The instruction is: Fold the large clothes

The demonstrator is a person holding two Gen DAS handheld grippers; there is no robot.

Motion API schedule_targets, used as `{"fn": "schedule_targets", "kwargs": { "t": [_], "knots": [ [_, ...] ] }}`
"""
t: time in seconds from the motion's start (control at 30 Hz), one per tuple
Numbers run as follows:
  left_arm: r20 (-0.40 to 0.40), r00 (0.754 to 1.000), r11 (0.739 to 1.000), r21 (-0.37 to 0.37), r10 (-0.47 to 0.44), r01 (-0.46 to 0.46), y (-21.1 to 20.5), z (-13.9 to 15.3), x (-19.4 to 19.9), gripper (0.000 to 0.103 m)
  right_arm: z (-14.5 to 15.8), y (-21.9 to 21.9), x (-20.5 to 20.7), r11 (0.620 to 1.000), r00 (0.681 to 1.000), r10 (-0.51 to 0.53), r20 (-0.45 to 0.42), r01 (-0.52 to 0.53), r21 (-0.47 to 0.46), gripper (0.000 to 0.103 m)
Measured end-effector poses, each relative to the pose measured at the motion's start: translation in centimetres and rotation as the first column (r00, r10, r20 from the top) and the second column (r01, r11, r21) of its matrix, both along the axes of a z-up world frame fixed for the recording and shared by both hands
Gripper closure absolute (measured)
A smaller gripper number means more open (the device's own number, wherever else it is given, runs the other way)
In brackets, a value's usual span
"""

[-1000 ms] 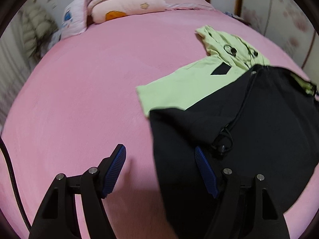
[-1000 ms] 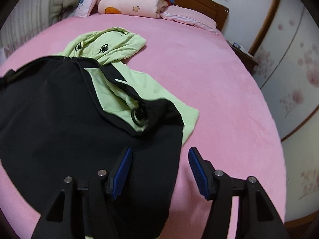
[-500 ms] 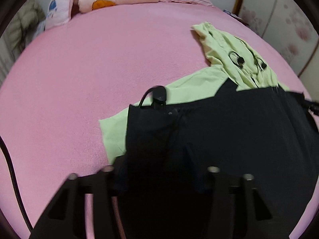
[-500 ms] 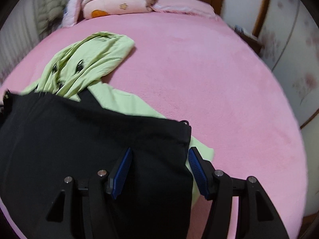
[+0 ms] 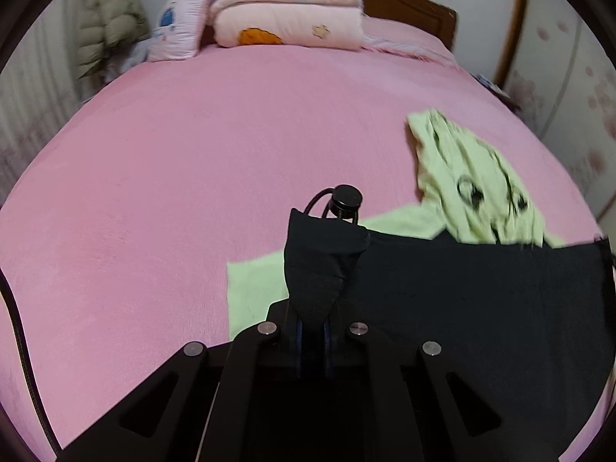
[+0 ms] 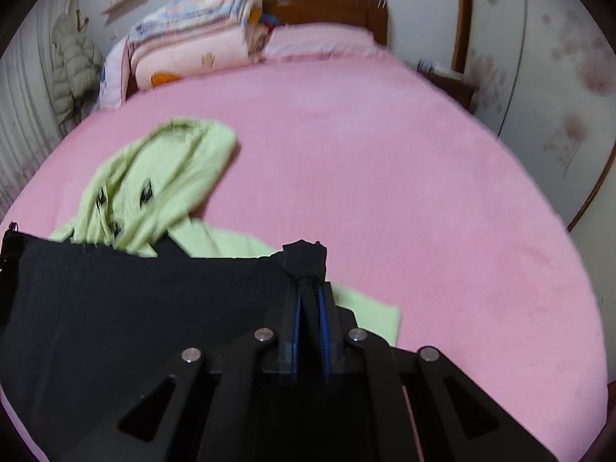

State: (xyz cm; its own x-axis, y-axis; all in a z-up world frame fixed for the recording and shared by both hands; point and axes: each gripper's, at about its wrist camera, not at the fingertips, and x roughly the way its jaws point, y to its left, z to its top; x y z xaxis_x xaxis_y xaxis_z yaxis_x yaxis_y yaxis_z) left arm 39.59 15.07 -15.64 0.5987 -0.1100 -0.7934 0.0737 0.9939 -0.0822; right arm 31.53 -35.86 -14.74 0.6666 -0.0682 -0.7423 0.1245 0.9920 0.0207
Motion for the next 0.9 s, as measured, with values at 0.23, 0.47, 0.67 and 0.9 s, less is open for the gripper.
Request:
{"fn": "schedule_targets", "kwargs": {
  "t": [0.23, 0.47, 0.67, 0.9],
  "knots": [
    [-0.1, 0.994, 0.996, 0.082, 0.046, -0.038, -2.3, -3.8, 3.6, 0.096, -3.0, 0.1, 4.0, 0.994, 0.99, -0.085, -0.114, 0.078, -0.071, 0.095],
    [-0.094, 0.994, 0.987, 0.155, 0.055, -0.04, -3.5, -6.6, 3.9, 0.086, -6.9, 1.5, 4.6, 0.974, 0.971, -0.15, -0.185, 0.112, -0.198, 0.088],
    [-0.08, 0.993, 0.977, 0.203, 0.088, -0.071, -2.8, -4.1, 3.4, 0.022, -3.9, 1.6, 3.9, 0.972, 0.975, -0.152, -0.162, 0.118, -0.204, 0.076],
    [-0.003, 0.998, 0.986, 0.154, 0.071, -0.069, -2.9, 1.6, 1.9, 0.022, 4.1, 2.5, 3.1, 0.991, 0.994, -0.108, -0.03, 0.105, -0.084, 0.068]
  ]
}}
